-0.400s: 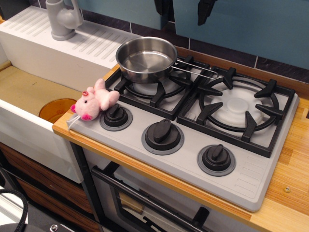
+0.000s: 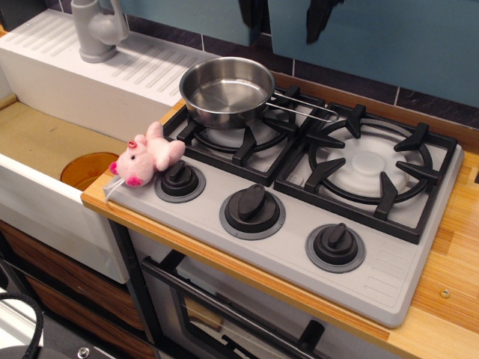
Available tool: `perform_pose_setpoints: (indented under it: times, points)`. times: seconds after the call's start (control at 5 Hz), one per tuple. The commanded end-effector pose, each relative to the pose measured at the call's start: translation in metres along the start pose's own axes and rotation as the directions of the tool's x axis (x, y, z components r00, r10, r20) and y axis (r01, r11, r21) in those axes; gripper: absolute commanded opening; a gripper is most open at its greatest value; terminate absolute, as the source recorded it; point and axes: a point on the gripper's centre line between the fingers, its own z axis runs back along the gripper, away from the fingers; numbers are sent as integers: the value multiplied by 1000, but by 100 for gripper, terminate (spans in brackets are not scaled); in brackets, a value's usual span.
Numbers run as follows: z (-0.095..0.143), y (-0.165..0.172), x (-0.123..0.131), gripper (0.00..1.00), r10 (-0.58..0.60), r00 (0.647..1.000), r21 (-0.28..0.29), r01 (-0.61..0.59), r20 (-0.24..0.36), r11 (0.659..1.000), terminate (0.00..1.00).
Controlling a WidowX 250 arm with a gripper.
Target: Put stuffedpig in pan
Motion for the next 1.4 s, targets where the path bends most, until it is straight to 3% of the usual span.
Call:
perform_pose_setpoints:
  times: [0.0, 0.4, 1.2]
  points:
    - [21, 26, -14, 100, -36, 997, 27, 34, 61, 999, 0]
    - [23, 59, -24, 100, -74, 993, 83, 66, 87, 994, 0]
    - [-28, 107, -47, 100, -55, 989, 174, 31, 135, 984, 0]
